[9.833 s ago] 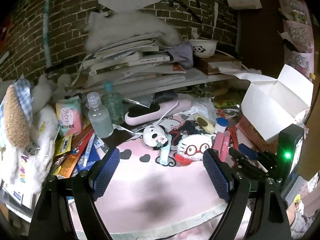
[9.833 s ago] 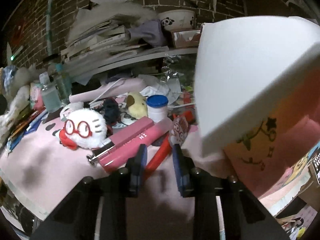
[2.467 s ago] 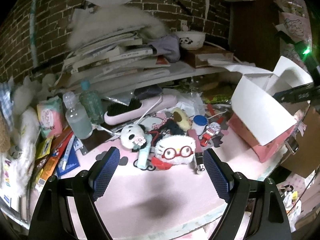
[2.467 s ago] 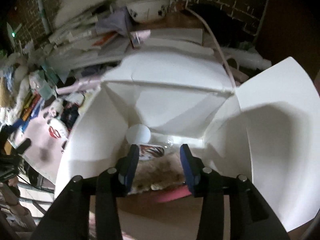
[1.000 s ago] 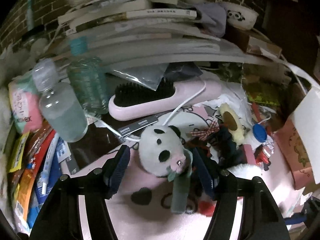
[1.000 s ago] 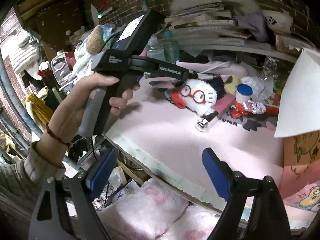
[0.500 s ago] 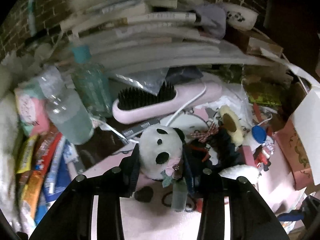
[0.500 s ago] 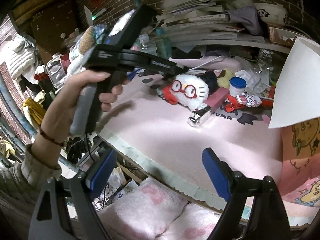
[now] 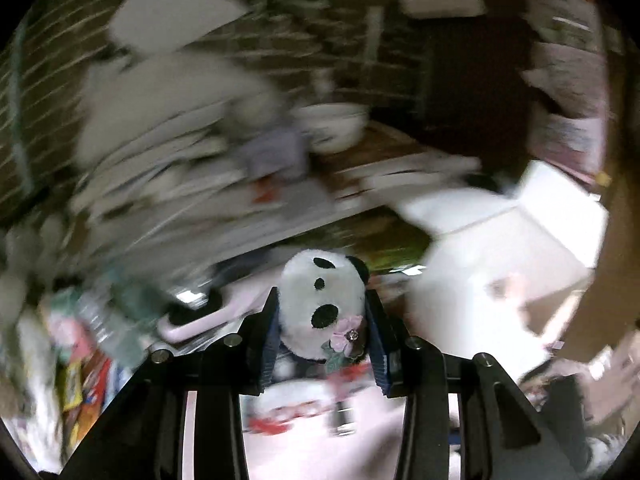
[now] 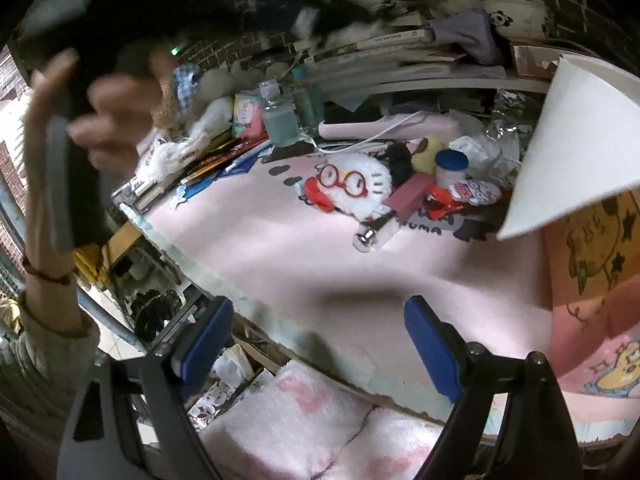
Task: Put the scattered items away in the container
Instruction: 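Carry the panda plush in the left gripper into the box and release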
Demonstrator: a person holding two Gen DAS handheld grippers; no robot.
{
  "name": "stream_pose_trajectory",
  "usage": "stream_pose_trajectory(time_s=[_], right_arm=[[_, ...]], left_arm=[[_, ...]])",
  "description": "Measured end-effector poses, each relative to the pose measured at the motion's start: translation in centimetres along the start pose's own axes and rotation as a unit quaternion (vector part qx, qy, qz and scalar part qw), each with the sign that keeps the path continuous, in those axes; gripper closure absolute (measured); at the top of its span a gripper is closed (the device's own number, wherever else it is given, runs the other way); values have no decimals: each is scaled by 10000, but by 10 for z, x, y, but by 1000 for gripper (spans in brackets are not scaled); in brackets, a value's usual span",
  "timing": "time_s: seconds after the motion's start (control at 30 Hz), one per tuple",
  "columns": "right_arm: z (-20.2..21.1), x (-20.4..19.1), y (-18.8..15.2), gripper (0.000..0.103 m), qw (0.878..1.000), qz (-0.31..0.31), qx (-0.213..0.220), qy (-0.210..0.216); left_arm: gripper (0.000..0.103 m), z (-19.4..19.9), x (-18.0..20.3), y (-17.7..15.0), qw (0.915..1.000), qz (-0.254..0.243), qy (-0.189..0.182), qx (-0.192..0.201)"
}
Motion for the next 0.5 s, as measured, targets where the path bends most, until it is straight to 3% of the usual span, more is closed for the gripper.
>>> stream_pose_trajectory(time_s=[0.27, 0.5], right_arm=[[10, 7, -21, 17, 10000, 11, -92, 21], [28, 14, -33, 17, 10000, -22, -33, 30]], left_arm=[[69, -11, 104, 26, 9925, -863, -848, -188], [69, -45, 162, 17, 9794, -1187, -1217, -1087]])
Point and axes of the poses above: each gripper's, at about its wrist camera, not at the fingertips, and z roughly against the way its jaws point, x to its right, y to its top, the point moved 5 cm from there along -z, roughly the way its jaws point, and after that the axes turned 11 degrees about y, right-handed, at the moved point
